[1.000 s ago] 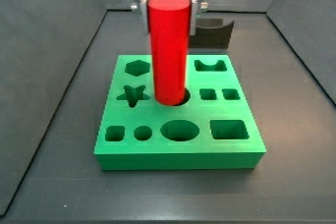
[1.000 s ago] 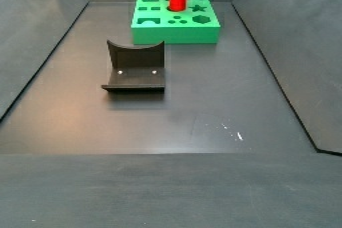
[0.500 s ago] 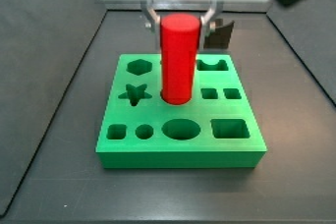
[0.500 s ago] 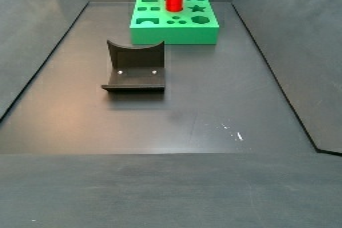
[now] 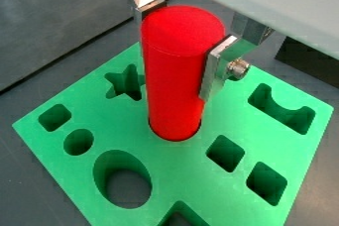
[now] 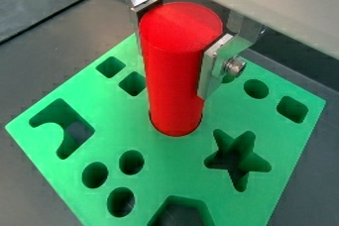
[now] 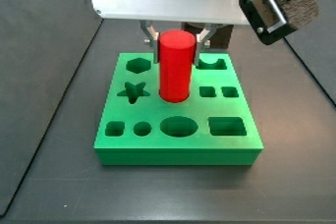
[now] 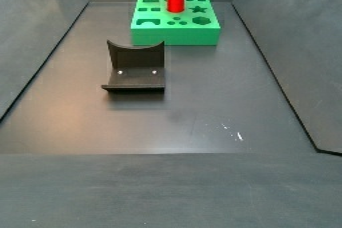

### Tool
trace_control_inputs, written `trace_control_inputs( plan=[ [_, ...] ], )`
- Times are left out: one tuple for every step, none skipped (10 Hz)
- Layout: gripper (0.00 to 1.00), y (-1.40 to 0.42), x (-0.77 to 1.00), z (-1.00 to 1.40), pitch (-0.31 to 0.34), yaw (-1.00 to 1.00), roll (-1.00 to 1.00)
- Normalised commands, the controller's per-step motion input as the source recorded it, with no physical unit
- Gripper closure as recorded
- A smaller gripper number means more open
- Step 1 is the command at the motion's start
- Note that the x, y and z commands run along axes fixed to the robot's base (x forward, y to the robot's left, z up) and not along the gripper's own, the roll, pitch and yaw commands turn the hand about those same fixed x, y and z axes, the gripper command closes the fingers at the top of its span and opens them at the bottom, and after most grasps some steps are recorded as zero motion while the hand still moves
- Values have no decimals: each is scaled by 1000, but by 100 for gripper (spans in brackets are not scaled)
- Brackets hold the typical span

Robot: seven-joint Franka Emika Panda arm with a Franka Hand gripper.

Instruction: Insert the round object.

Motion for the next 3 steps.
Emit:
trace_control_inputs(
  plan=[
    [100, 0, 23, -234, 0, -31, 0],
    [100, 54, 0, 0, 13, 0, -50],
    [100, 0, 0, 0, 0, 0, 0]
  ],
)
